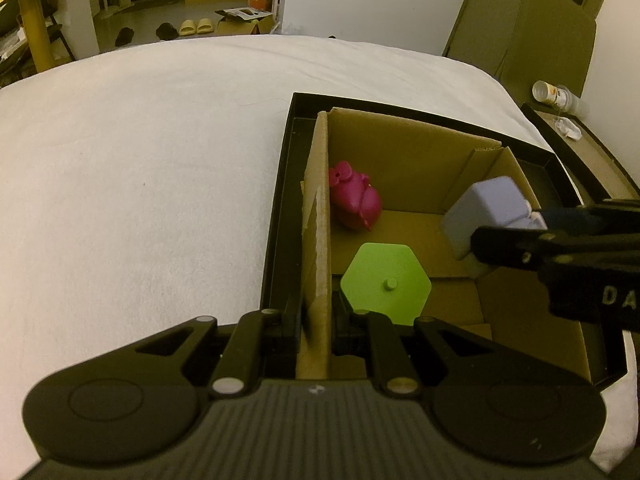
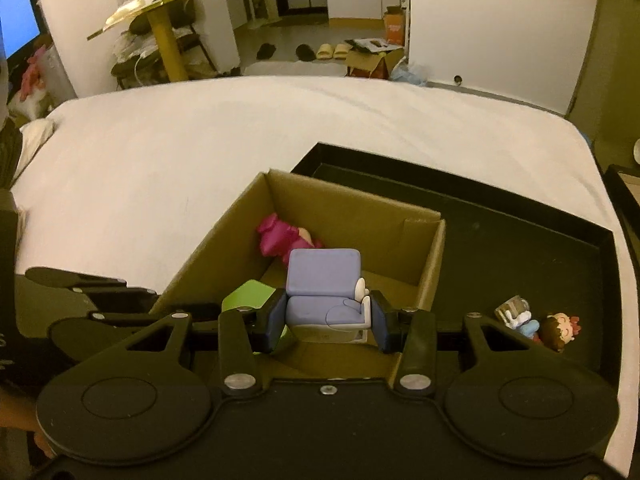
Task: Organize rigid objects
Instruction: 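Carry the lavender armchair toy into the box and open the right tool, then move the right tool back to the tray and grasp the white charger plug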
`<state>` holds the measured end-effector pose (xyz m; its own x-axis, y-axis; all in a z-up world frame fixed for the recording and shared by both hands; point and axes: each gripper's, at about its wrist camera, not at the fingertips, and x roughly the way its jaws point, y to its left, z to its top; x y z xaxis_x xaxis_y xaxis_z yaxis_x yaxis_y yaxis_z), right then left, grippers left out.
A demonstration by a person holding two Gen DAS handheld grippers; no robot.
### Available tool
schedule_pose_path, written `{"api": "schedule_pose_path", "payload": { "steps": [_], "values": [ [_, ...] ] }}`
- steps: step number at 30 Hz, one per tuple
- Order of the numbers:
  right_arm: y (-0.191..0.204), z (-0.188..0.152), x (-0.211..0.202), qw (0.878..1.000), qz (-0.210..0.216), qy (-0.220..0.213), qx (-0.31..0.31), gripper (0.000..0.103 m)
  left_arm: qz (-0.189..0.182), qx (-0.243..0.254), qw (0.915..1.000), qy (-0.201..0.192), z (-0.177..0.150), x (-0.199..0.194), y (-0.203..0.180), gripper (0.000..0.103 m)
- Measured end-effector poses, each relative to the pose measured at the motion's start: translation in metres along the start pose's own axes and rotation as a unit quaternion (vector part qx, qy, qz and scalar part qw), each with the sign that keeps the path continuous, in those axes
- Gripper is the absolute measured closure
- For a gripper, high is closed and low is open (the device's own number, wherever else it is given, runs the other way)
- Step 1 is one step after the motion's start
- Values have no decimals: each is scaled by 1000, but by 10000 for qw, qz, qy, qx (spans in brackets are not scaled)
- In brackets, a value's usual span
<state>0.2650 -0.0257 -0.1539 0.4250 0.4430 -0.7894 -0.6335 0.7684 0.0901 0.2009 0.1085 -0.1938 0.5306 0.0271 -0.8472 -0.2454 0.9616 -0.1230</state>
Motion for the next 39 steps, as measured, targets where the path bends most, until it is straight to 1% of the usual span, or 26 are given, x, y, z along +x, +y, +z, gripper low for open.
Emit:
{"api": "schedule_pose_path", "payload": {
  "steps": [10,15,16,17,18,19,21,26,31,39],
  "values": [
    [-1,3,18,9999,-14,137,-30,60,-13,-28,10000,-6,0,0,1,91],
    [1,6,21,9999,36,93,-58,60,-20,-38,10000,-6,-1,0,1,91],
    [1,7,19,10000,62,29,-55,60,-21,-40,10000,-5,0,0,1,91],
    [1,7,17,9999,76,-64,-53,57,-22,-39,10000,-4,0,0,1,91],
    [1,7,13,9998,70,-144,-75,53,-37,-40,10000,0,0,1,1,90],
    [2,8,11,9997,50,-196,-114,47,-40,-52,10000,-2,-1,1,1,91],
    [0,8,5,9996,11,-261,-146,46,-38,-53,10000,-13,-1,0,2,90],
    [-13,2,-11,9996,9,-269,22,46,-44,-52,10000,-21,-1,0,3,90],
    [-22,-4,-20,9997,1,-193,125,46,-41,-53,10000,-22,-1,0,3,90],
    [-36,-14,-35,9997,-94,-189,148,46,-37,-47,10000,-21,-1,0,2,90]
  ]
}}
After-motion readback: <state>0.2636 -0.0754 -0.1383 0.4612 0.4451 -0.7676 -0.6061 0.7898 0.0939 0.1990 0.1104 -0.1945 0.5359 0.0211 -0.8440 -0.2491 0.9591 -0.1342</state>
